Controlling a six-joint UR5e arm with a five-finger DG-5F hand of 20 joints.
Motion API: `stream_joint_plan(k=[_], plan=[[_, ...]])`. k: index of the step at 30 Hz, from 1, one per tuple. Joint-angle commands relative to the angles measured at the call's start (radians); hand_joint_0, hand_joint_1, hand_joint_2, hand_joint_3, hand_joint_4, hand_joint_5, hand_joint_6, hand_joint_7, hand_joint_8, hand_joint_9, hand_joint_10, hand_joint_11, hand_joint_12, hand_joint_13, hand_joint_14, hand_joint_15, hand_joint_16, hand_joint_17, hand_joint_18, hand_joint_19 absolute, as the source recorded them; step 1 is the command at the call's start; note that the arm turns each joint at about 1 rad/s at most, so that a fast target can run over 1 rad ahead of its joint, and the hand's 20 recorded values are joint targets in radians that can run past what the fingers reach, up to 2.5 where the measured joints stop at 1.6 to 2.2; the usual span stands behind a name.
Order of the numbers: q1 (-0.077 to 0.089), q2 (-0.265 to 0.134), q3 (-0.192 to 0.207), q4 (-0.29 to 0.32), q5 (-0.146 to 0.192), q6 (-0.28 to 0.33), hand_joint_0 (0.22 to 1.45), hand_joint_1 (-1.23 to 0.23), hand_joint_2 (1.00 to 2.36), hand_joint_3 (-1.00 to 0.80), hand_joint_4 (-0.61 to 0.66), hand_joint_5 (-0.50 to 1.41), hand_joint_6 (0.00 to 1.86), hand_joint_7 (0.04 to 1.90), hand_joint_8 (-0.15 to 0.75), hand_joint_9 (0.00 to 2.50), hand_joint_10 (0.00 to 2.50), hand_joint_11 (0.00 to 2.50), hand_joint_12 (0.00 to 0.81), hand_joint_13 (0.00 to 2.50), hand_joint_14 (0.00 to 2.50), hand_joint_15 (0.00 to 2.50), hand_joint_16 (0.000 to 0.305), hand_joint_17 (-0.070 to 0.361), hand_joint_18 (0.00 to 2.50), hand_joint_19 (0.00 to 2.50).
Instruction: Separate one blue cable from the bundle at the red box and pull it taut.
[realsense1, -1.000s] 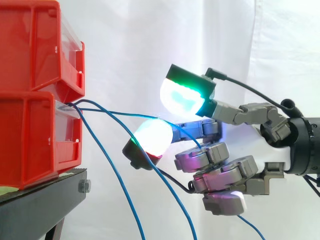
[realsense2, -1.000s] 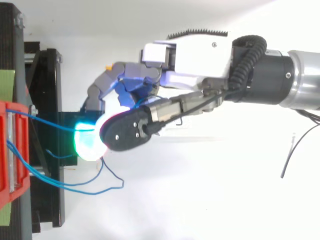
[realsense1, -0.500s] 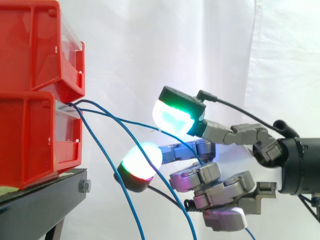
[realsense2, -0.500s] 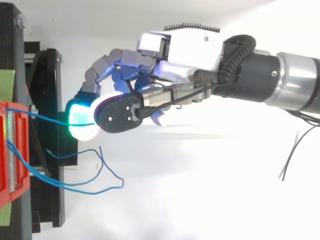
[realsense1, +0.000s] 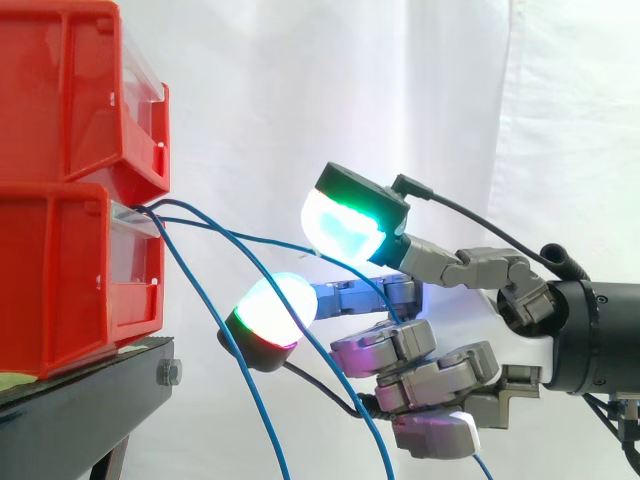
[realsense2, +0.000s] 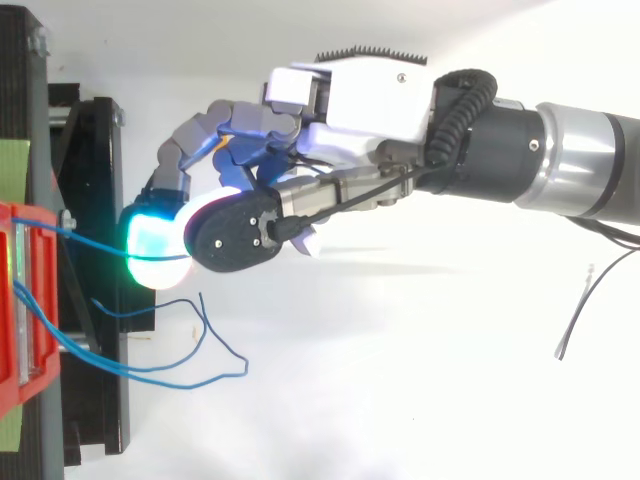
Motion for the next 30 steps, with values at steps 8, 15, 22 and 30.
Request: stream_joint_plan(k=[8,15,22,30], plan=[[0.0,0.032,0.0,-0.011,-0.033,-0.025,0.59,-0.57,1.01,-0.41,0.09,-0.19,0.89,0.78,0.337,0.63,2.5,2.06,0.577,1.52,2.5,1.14,0.214,0.16,1.95,0.72],[-0.003,0.03,0.0,-0.009,-0.031,-0.028,0.61,-0.64,1.02,-0.25,0.06,-0.19,0.9,0.79,0.309,0.62,2.5,2.1,0.567,1.51,2.5,1.15,0.21,0.158,1.93,0.73],[-0.003,0.032,0.0,-0.009,-0.031,-0.028,0.61,-0.67,1.02,-0.22,0.02,-0.19,0.91,0.8,0.285,0.61,2.5,2.1,0.544,1.48,2.5,1.15,0.068,0.152,1.89,0.78],[-0.003,0.03,0.0,-0.009,-0.031,-0.028,0.59,-0.46,1.0,-0.48,0.07,-0.18,0.9,0.79,0.301,0.61,2.5,2.04,0.526,1.45,2.5,1.14,0.066,0.148,1.85,0.78]])
